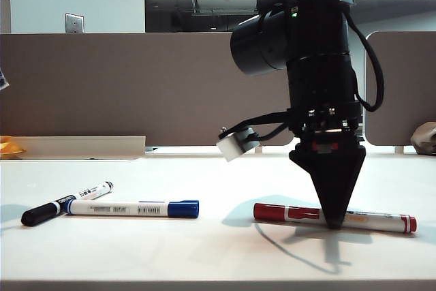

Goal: Pick up the markers one by one and line them up horizontally in a straight line on the table.

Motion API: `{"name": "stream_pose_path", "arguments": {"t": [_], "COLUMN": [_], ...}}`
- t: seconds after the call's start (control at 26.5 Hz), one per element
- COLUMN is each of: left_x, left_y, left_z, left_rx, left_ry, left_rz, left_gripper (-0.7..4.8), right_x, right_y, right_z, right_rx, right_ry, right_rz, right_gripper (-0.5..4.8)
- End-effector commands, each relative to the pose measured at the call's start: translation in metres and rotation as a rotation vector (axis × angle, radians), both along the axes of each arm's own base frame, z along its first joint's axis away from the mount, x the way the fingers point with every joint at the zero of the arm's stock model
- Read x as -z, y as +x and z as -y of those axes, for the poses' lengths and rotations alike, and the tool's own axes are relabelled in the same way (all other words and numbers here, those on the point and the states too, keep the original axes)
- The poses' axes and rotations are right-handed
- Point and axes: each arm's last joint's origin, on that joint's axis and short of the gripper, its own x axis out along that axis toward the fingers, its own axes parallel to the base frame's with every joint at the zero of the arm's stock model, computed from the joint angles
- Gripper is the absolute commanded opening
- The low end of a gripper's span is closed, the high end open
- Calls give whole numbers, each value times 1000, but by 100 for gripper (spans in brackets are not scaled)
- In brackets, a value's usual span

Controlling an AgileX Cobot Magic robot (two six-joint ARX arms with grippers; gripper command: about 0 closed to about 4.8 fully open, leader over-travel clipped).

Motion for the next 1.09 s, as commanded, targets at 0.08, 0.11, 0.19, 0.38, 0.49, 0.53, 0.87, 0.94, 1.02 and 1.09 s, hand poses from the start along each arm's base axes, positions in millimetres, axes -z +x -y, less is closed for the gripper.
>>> {"name": "stream_pose_path", "arguments": {"t": [0.08, 0.11, 0.19, 0.38, 0.49, 0.53, 0.87, 0.94, 1.02, 1.09], "left_x": [-1, -1, -1, -1, -1, -1, -1, -1, -1, -1], "left_y": [0, 0, 0, 1, 1, 1, 1, 1, 1, 1], "left_z": [0, 0, 0, 0, 0, 0, 0, 0, 0, 0], "left_rx": [2, 2, 2, 2, 2, 2, 19, 19, 19, 19], "left_ry": [-1, -1, -1, -2, -2, -2, 9, 9, 9, 9], "left_rz": [12, 12, 12, 16, 15, 14, 25, 25, 25, 24], "left_gripper": [131, 131, 131, 131, 131, 131, 131, 131, 131, 131], "right_x": [1, 1, -1, -13, -10, -7, 1, 1, 1, 1], "right_y": [2, 2, 1, 3, 3, 2, -2, -2, -2, -2], "right_z": [-2, -4, -7, -25, -30, -31, -33, -33, -33, -34], "right_rx": [-60, -76, -90, -125, -136, -140, -146, -146, -147, -147], "right_ry": [6, 12, 20, 102, 103, 97, 76, 85, 91, 94], "right_rz": [19, 27, 36, 71, 40, 28, -30, -37, -42, -40], "right_gripper": [98, 109, 113, 113, 113, 113, 117, 117, 117, 117]}}
